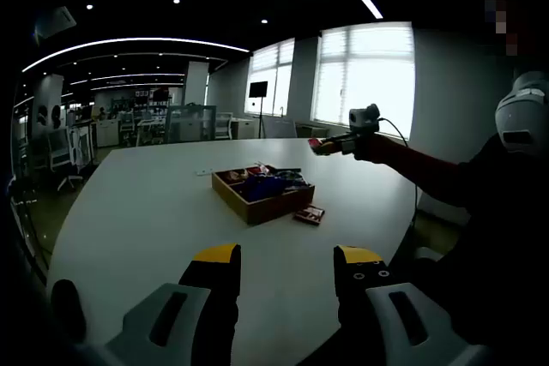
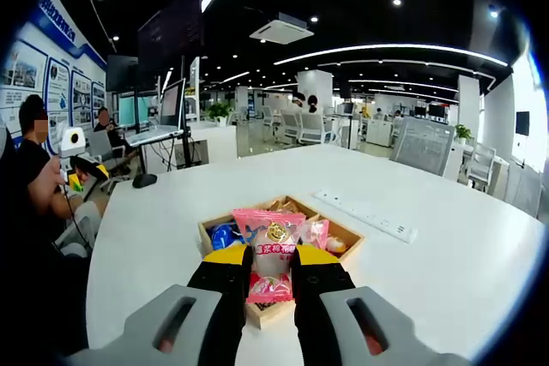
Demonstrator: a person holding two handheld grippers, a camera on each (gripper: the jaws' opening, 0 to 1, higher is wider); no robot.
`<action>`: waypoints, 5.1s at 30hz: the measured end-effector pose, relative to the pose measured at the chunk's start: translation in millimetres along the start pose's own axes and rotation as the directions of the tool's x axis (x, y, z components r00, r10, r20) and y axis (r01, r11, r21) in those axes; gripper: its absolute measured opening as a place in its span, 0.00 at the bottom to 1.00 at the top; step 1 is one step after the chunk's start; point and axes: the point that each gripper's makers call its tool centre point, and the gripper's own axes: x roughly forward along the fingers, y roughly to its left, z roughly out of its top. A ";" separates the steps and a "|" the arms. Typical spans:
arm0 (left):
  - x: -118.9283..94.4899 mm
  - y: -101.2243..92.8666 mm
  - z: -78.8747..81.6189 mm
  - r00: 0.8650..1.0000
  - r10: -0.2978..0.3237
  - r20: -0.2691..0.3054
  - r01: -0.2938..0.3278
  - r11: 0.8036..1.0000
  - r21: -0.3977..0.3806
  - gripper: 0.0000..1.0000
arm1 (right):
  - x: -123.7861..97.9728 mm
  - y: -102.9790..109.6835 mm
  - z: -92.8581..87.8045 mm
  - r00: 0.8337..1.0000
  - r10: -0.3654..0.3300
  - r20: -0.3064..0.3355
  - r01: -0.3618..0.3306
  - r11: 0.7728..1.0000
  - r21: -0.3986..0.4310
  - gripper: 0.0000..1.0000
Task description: Pick up the scattered marshmallows, QQ candies, Oreo cookies, and mixed nuts on the table and sort them into separate containers
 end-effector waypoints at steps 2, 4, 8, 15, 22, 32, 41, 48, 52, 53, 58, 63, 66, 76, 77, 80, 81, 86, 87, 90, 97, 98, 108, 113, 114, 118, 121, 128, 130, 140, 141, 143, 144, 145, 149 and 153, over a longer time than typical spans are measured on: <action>-0.2 0.4 -0.6 1.000 0.002 -0.001 -0.002 1.000 -0.001 0.48 | 1.6 -1.3 0.8 1.000 -0.006 0.000 0.006 1.000 0.005 0.15; -0.1 0.5 -0.8 1.000 0.002 -0.001 -0.002 1.000 -0.002 0.48 | 3.6 -2.9 1.5 1.000 -0.009 0.000 0.009 1.000 0.010 0.15; 1.1 0.6 -1.3 1.000 -0.001 -0.003 0.001 1.000 -0.002 0.48 | 8.2 -9.1 3.6 1.000 -0.018 0.001 0.018 1.000 0.019 0.15; 2.8 1.0 0.2 1.000 -0.004 -0.002 0.004 1.000 -0.002 0.48 | 14.6 -18.9 5.5 1.000 -0.031 -0.004 0.031 0.999 0.033 0.15; 3.8 1.3 0.2 1.000 -0.007 -0.005 0.007 1.000 -0.003 0.48 | 23.5 -28.0 9.1 0.999 -0.044 -0.006 0.045 0.998 0.052 0.15; 2.9 4.2 1.4 1.000 -0.001 -0.006 0.001 1.000 -0.003 0.48 | 36.9 -43.8 12.0 0.998 -0.061 -0.016 0.062 0.995 0.082 0.15; 3.8 5.0 1.5 1.000 0.001 -0.007 -0.001 1.000 -0.006 0.48 | 50.9 -58.6 9.8 0.997 -0.069 -0.028 0.072 0.990 0.122 0.15; 3.4 4.9 0.5 1.000 0.001 -0.008 -0.001 1.000 -0.009 0.48 | 63.3 -67.1 3.3 0.996 -0.076 -0.043 0.082 0.986 0.148 0.15; 0.7 6.8 0.0 1.000 0.009 -0.006 -0.009 1.000 -0.012 0.48 | 67.9 -72.2 -1.7 0.995 -0.083 -0.055 0.091 0.982 0.163 0.15; 0.3 7.4 -0.2 1.000 0.010 -0.006 -0.011 1.000 -0.014 0.48 | 69.3 -74.5 -2.9 0.995 -0.087 -0.058 0.096 0.981 0.170 0.15; 0.7 6.8 -1.0 1.000 0.008 -0.006 -0.008 1.000 -0.015 0.48 | 78.3 -78.4 -5.8 0.993 -0.087 -0.076 0.100 0.977 0.190 0.15; 0.3 7.2 -0.9 1.000 0.010 -0.006 -0.010 1.000 -0.016 0.48 | 83.4 -80.9 -7.4 0.991 -0.095 -0.095 0.111 0.976 0.185 0.16; -0.4 7.7 -0.7 1.000 0.011 -0.005 -0.012 1.000 -0.016 0.48 | 85.8 -83.7 -10.3 0.988 -0.106 -0.112 0.125 0.975 0.183 0.16; -2.9 8.7 -2.3 1.000 0.017 -0.005 -0.017 1.000 -0.018 0.48 | 95.8 -93.4 -27.6 0.977 -0.126 -0.172 0.158 0.968 0.192 0.16; -3.1 8.6 -2.1 1.000 0.017 -0.004 -0.017 1.000 -0.019 0.48 | 97.2 -93.2 -28.5 0.976 -0.123 -0.177 0.157 0.968 0.194 0.16; -3.2 8.4 -2.1 1.000 0.018 -0.003 -0.018 1.000 -0.019 0.48 | 101.4 -92.7 -30.0 0.975 -0.117 -0.187 0.154 0.968 0.199 0.16; -3.2 8.4 -2.4 1.000 0.018 -0.003 -0.018 1.000 -0.020 0.48 | 102.8 -92.7 -30.7 0.975 -0.117 -0.190 0.155 0.968 0.200 0.16; -5.4 8.7 -2.5 1.000 0.019 -0.002 -0.019 1.000 -0.019 0.48 | 109.8 -93.6 -36.1 0.970 -0.119 -0.211 0.159 0.970 0.185 0.16; -6.6 9.8 -2.3 1.000 0.022 -0.001 -0.022 1.000 -0.019 0.48 | 110.6 -93.8 -37.0 0.969 -0.119 -0.214 0.160 0.970 0.183 0.16; -9.2 13.8 -2.3 0.999 0.033 0.000 -0.033 0.999 -0.023 0.48 | 110.0 -90.8 -39.4 0.967 -0.118 -0.226 0.161 0.970 0.184 0.16; -7.8 13.6 -3.8 1.000 0.028 -0.002 -0.028 0.999 -0.023 0.48 | 102.3 -76.3 -37.2 0.968 -0.120 -0.219 0.162 0.970 0.182 0.17; -7.4 13.8 -3.9 1.000 0.028 -0.003 -0.028 0.999 -0.024 0.48 | 101.8 -73.4 -35.6 0.969 -0.121 -0.216 0.162 0.970 0.182 0.17; -8.2 12.9 -0.8 1.000 0.028 -0.001 -0.028 0.999 -0.018 0.48 | 93.3 -57.7 -27.2 0.976 -0.123 -0.178 0.160 0.964 0.211 0.29; -7.6 11.3 0.9 1.000 0.026 0.001 -0.026 1.000 -0.016 0.48 | 84.3 -49.8 -24.4 0.978 -0.126 -0.167 0.161 0.964 0.214 0.29; -7.2 10.7 1.1 1.000 0.025 0.001 -0.025 1.000 -0.015 0.48 | 82.0 -48.0 -23.7 0.978 -0.127 -0.165 0.161 0.963 0.215 0.29; -5.7 8.0 0.7 1.000 0.020 -0.001 -0.020 1.000 -0.013 0.48 | 74.5 -47.8 -18.8 0.980 -0.131 -0.150 0.162 0.963 0.215 0.28; -5.2 6.9 0.8 1.000 0.019 -0.003 -0.019 1.000 -0.013 0.48 | 67.0 -48.7 -15.5 0.981 -0.139 -0.138 0.167 0.964 0.209 0.28; -2.6 2.9 1.4 1.000 0.013 -0.005 -0.013 1.000 -0.011 0.48 | 59.9 -52.7 -18.1 0.982 -0.131 -0.139 0.156 0.969 0.190 0.28; -1.8 1.9 1.3 1.000 0.012 -0.006 -0.012 1.000 -0.010 0.48 | 57.8 -63.4 -19.0 0.981 -0.129 -0.143 0.154 0.971 0.181 0.28; 0.6 -1.3 2.2 1.000 0.008 -0.008 -0.008 1.000 -0.008 0.48 | 51.8 -67.0 -16.6 0.983 -0.118 -0.141 0.138 0.981 0.138 0.29; 0.8 -1.3 2.1 1.000 0.008 -0.009 -0.008 1.000 -0.008 0.48 | 51.6 -67.8 -16.1 0.983 -0.118 -0.141 0.137 0.981 0.134 0.30; 3.0 -2.5 1.8 1.000 0.005 -0.010 -0.005 1.000 -0.009 0.48 | 50.3 -68.7 -13.4 0.985 -0.103 -0.137 0.119 0.986 0.116 0.30; 3.6 -2.9 1.7 1.000 0.003 -0.012 -0.003 1.000 -0.008 0.48 | 49.6 -69.1 -12.4 0.986 -0.099 -0.135 0.114 0.987 0.110 0.30; 4.0 -3.3 1.6 1.000 0.002 -0.013 -0.002 1.000 -0.007 0.48 | 48.7 -69.9 -11.5 0.986 -0.097 -0.133 0.112 0.988 0.106 0.30; 4.6 -4.0 2.1 1.000 0.000 -0.015 0.000 1.000 -0.005 0.48 | 43.6 -67.9 -7.0 0.989 -0.090 -0.114 0.102 0.990 0.098 0.31; 5.0 -3.9 2.2 1.000 0.001 -0.017 -0.001 1.000 -0.005 0.48 | 43.6 -68.8 -3.3 0.991 -0.087 -0.104 0.096 0.992 0.087 0.31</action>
